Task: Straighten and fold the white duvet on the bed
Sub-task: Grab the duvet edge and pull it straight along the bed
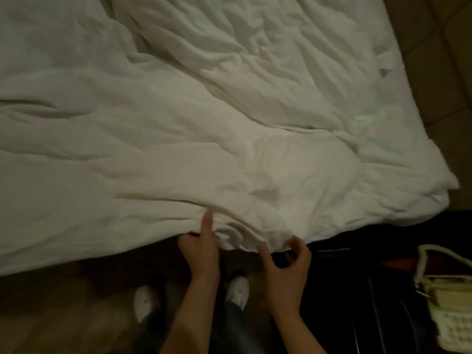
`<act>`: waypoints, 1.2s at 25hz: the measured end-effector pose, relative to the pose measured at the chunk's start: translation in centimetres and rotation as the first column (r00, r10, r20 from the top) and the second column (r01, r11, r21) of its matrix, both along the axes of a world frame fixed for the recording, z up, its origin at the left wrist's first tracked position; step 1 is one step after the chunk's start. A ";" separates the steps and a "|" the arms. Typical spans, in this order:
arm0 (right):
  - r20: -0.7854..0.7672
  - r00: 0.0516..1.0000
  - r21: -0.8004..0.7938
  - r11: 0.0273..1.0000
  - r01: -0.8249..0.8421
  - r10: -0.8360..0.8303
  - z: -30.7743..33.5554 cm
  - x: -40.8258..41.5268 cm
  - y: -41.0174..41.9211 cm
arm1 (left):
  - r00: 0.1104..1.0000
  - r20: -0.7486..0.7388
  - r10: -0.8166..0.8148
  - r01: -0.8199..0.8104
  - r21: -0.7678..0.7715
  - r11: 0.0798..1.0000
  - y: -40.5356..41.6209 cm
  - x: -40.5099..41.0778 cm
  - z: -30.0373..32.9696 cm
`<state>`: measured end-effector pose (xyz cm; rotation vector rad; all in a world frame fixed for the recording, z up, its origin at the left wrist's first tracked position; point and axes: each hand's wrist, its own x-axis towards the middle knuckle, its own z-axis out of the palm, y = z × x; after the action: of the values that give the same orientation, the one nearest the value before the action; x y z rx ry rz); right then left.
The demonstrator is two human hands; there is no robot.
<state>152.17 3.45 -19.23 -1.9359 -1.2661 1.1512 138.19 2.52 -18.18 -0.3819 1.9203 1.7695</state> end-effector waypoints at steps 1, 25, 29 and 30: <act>0.030 0.996 -0.056 0.994 0.089 -0.087 -0.2 1.5 0.7 | 0.999 -0.052 0.006 -0.008 -0.035 0.999 -1.0 0.4 0.3; -0.367 0.916 0.011 0.984 0.176 -0.159 0.9 4.2 11.4 | 0.977 -0.205 -0.051 0.031 -0.098 0.995 5.8 10.5 1.7; -0.359 0.929 0.023 0.994 0.102 -0.088 2.3 5.8 14.5 | 0.976 -0.210 -0.060 0.037 -0.109 0.993 12.0 15.7 3.2; -0.333 0.941 0.042 0.996 0.073 -0.055 2.6 6.3 14.9 | 0.980 -0.188 -0.062 0.041 -0.117 0.992 12.6 16.2 3.1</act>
<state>158.49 18.39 -16.63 -1.6454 -1.0341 1.3292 154.39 15.15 -15.04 -0.2038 2.1500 1.7233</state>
